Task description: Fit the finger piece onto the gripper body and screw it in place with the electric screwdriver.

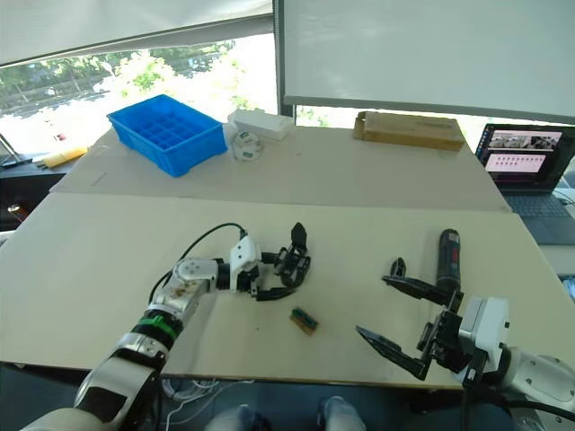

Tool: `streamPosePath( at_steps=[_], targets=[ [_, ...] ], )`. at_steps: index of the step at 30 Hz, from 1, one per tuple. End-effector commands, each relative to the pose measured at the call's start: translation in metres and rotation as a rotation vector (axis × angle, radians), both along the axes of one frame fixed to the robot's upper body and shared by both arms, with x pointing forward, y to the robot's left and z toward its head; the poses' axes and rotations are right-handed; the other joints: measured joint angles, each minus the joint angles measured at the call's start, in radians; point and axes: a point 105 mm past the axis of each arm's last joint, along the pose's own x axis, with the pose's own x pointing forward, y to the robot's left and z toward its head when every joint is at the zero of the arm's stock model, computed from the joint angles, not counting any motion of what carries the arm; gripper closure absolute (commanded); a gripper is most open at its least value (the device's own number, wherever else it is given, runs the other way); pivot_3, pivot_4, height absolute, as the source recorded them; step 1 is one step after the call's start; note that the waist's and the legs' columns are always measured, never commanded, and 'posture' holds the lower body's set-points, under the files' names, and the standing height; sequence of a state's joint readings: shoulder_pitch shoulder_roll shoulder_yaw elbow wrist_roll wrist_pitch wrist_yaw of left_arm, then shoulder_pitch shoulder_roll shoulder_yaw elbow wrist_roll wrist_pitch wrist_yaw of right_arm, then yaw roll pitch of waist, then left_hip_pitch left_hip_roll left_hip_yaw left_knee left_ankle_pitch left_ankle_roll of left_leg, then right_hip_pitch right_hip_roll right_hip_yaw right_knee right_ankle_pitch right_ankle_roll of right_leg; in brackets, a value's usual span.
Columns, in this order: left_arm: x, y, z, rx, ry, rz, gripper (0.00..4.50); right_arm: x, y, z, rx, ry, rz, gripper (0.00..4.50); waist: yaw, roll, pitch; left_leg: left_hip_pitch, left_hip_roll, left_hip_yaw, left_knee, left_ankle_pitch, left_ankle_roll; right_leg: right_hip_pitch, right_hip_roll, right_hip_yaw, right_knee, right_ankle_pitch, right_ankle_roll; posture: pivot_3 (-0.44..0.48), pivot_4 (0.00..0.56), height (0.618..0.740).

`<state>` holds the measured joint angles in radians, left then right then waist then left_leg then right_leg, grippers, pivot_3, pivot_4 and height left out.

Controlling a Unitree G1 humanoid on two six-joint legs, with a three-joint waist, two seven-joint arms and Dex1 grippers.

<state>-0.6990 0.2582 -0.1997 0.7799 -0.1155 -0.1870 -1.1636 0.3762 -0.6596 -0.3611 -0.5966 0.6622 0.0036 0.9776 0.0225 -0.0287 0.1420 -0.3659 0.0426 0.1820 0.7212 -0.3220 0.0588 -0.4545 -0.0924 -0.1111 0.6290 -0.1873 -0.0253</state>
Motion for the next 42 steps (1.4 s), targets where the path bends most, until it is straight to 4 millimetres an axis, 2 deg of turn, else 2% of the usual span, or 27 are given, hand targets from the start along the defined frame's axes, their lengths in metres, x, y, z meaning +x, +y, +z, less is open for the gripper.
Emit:
streamPosePath(
  at_steps=[1, 4, 5, 7, 9, 10, 14, 18, 23, 32, 41, 42],
  targets=[
    [-0.004, -0.013, -0.003, 0.012, -0.001, -0.087, 0.06, -0.002, 0.005, 0.005, 0.002, -0.034, 0.011, 0.0, 0.001, 0.0, 0.0, -0.001, 0.0, 0.0, 0.001, 0.0, 0.001, 0.0, 0.0, 0.0, 0.0, 0.0, 0.0, 0.0, 0.15, 0.74],
    [-0.006, -0.015, -0.004, 0.013, 0.013, -0.116, 0.06, -0.001, 0.005, 0.005, 0.001, -0.034, 0.012, 0.0, 0.0, 0.0, 0.0, -0.002, 0.0, -0.001, 0.003, -0.001, 0.002, 0.0, 0.0, -0.001, -0.001, 0.0, 0.001, 0.0, 0.15, 0.74],
    [-0.005, -0.014, -0.005, 0.017, 0.013, -0.107, 0.3, -0.001, 0.006, 0.005, 0.0, -0.034, 0.012, 0.0, 0.0, 0.0, 0.0, -0.002, 0.0, -0.001, 0.004, -0.001, 0.002, 0.0, 0.0, -0.001, 0.0, 0.0, 0.001, 0.0, 0.15, 0.74],
    [0.0, -0.008, -0.006, 0.02, 0.005, -0.074, 0.96, -0.001, 0.005, 0.006, 0.0, -0.036, 0.009, 0.0, -0.001, 0.0, 0.0, -0.003, 0.0, -0.001, 0.005, -0.002, 0.003, 0.0, 0.0, -0.001, 0.0, 0.001, 0.002, 0.0, 0.15, 0.74],
    [0.002, -0.004, -0.004, -0.001, -0.008, -0.038, 1.88, -0.001, 0.006, 0.006, 0.0, -0.035, 0.007, 0.0, -0.003, 0.0, 0.0, -0.003, 0.0, -0.002, 0.006, -0.002, 0.004, 0.0, -0.001, -0.001, -0.001, 0.001, 0.002, 0.0, 0.15, 0.74],
    [0.004, -0.004, -0.004, -0.004, -0.008, -0.018, 2.2, -0.002, 0.006, 0.006, 0.001, -0.034, 0.007, 0.0, -0.004, 0.0, 0.0, -0.003, 0.0, -0.002, 0.006, -0.002, 0.004, 0.0, -0.001, -0.001, 0.0, 0.001, 0.002, 0.0, 0.15, 0.74],
    [0.009, -0.013, 0.01, -0.107, 0.028, 0.076, 2.18, -0.003, 0.007, 0.005, 0.0, -0.032, 0.001, 0.0, -0.006, 0.001, 0.0, -0.003, 0.0, -0.003, 0.006, -0.002, 0.004, 0.0, -0.002, -0.001, 0.0, 0.001, 0.003, 0.0, 0.15, 0.74],
    [-0.007, -0.026, 0.015, -0.115, -0.026, 0.08, 2.18, -0.004, 0.007, 0.003, -0.016, -0.021, -0.01, 0.0, -0.009, 0.001, 0.0, -0.004, 0.0, -0.003, 0.006, -0.003, 0.004, 0.0, -0.002, 0.0, 0.0, 0.002, 0.003, 0.0, 0.15, 0.74],
    [-0.02, -0.029, 0.006, -0.086, -0.022, 0.066, 2.18, -0.005, 0.009, 0.002, -0.014, -0.009, -0.008, 0.0, -0.005, 0.001, 0.0, -0.004, 0.0, -0.003, 0.006, -0.002, 0.004, 0.0, -0.002, -0.001, 0.0, 0.001, 0.004, 0.0, 0.15, 0.74],
    [-0.022, -0.029, -0.003, -0.035, -0.02, -0.012, 2.18, -0.003, 0.011, 0.005, -0.011, -0.002, 0.0, 0.0, -0.003, 0.001, -0.001, -0.004, 0.0, -0.003, 0.006, -0.003, 0.004, 0.0, -0.002, -0.001, -0.001, 0.001, 0.004, 0.0, 0.15, 0.74],
    [-0.009, -0.025, -0.009, -0.034, -0.002, 0.06, 2.18, -0.001, 0.008, 0.0, -0.04, 0.032, -0.031, 0.0, 0.006, 0.006, -0.003, -0.003, -0.001, -0.003, 0.007, -0.004, 0.007, 0.002, -0.004, -0.002, -0.001, 0.002, 0.005, 0.0, 0.15, 0.74],
    [-0.008, -0.022, -0.01, -0.033, -0.004, 0.07, 1.68, -0.002, 0.008, -0.001, -0.041, 0.037, -0.034, 0.0, 0.007, 0.006, -0.003, -0.003, -0.001, -0.003, 0.007, -0.004, 0.008, 0.002, -0.005, -0.002, -0.001, 0.002, 0.006, 0.0, 0.15, 0.74]
  ],
)
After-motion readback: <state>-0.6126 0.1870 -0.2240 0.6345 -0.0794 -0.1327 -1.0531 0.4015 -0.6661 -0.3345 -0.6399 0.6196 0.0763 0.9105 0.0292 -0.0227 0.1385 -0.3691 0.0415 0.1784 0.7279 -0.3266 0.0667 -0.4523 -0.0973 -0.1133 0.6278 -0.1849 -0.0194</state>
